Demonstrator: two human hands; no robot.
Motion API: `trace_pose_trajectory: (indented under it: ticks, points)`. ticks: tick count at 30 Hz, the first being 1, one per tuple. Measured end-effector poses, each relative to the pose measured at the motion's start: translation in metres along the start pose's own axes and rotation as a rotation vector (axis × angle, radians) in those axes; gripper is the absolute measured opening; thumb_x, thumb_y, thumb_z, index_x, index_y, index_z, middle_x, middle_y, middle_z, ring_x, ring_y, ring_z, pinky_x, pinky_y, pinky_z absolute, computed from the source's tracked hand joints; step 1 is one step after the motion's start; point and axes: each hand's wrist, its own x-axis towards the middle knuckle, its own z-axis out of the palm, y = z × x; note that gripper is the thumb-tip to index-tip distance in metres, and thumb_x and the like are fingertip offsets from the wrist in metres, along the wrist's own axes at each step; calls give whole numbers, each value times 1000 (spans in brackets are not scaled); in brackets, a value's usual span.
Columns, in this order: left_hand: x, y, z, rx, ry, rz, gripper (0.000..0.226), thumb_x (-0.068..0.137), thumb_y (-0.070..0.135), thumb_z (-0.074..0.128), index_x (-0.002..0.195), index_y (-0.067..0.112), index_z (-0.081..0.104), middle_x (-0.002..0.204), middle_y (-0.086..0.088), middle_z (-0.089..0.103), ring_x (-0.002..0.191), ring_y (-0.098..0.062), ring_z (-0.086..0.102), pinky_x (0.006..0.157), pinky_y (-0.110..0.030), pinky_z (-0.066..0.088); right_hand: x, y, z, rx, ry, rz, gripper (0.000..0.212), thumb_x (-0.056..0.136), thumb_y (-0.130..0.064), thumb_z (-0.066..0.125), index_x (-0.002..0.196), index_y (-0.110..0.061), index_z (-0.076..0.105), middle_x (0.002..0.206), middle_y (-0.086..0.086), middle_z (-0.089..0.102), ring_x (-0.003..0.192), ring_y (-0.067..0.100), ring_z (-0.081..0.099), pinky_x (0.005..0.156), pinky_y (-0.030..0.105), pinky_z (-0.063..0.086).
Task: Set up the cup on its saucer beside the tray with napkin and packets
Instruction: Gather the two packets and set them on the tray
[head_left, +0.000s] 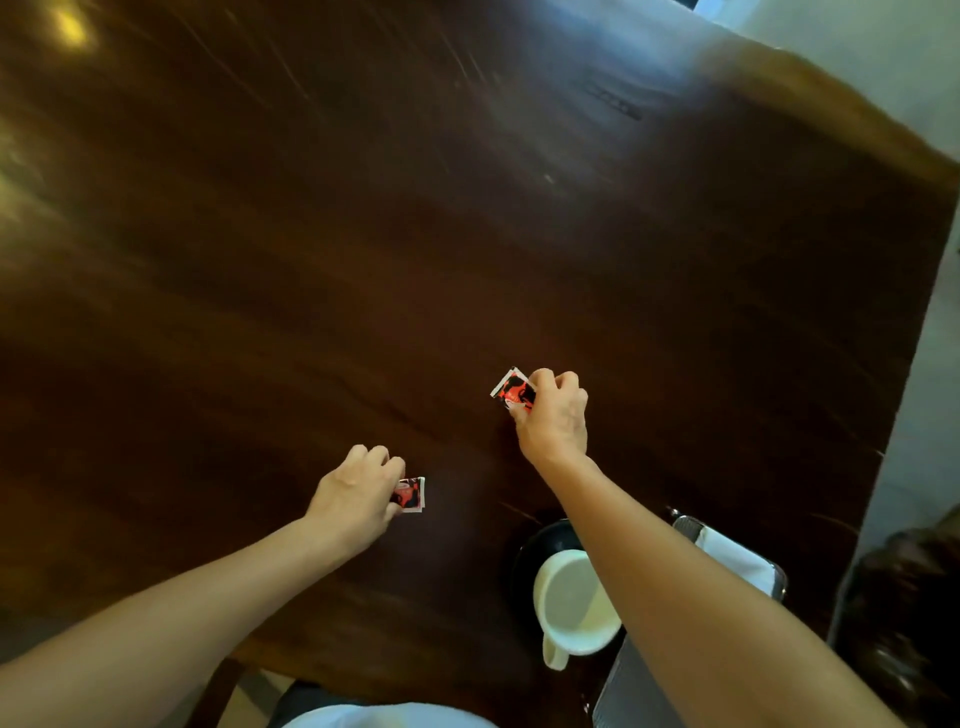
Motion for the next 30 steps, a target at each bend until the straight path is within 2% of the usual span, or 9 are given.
trace_pose_trajectory:
  ticks: [5,7,12,15,18,22,25,27,30]
  points:
    - [2,1,-11,-250,-11,-93,12,86,23,71,87,28,61,87,6,64,83,-15,61,66,-31,50,-5,6,3,86,-131,-22,17,94,-29,66,102,-17,57,106,4,56,99,26,57,81,44,54]
    - [2,3,-20,-385,-19,-124,14,84,25,74,84,30,62,83,5,67,76,-14,63,63,-32,51,-13,8,0,215,-194,-27,8,94,-24,67,96,-21,60,94,-1,61,88,20,61,70,35,54]
    - [-2,20,-47,-565,53,-106,8,82,29,78,82,30,70,74,12,68,69,-7,65,58,-23,45,-36,14,-23,438,-202,-30,15,88,-16,73,93,-30,68,89,-5,65,78,10,63,56,21,46]
    - [-7,38,-63,-669,90,-117,10,80,35,80,79,30,72,73,12,72,69,-3,66,57,-20,45,-54,23,-43,617,-187,-21,12,85,-18,77,87,-29,72,86,-1,70,82,16,67,70,32,56]
    - [-16,58,-76,-811,84,-95,15,78,38,82,82,28,72,81,6,75,77,-9,70,67,-28,58,-74,36,-63,833,-202,-22,8,83,-18,79,85,-24,74,90,3,76,93,20,72,84,37,59]
    - [-33,88,-86,-1062,6,-25,18,82,20,80,93,11,69,96,-11,76,87,-21,76,73,-40,64,-103,59,-82,1056,-236,-36,9,87,-7,74,88,-16,74,87,8,75,88,21,74,81,40,62]
    - [-50,111,-87,-1123,-16,39,16,87,8,73,101,9,66,97,-21,75,84,-29,77,73,-42,64,-125,79,-93,1112,-242,-67,14,92,-2,66,94,-13,75,91,15,73,86,27,73,85,48,62]
    - [-61,128,-85,-1102,-6,57,18,87,6,72,104,11,68,95,-20,76,82,-28,77,73,-40,64,-140,93,-100,1125,-270,-84,16,95,-3,62,98,-14,73,95,16,72,87,30,73,84,50,62]
    - [-74,154,-80,-1053,0,70,18,86,11,75,103,15,71,92,-16,77,82,-24,76,78,-40,64,-162,115,-112,1133,-321,-159,16,97,-3,61,107,-10,72,98,16,72,88,28,74,71,42,65]
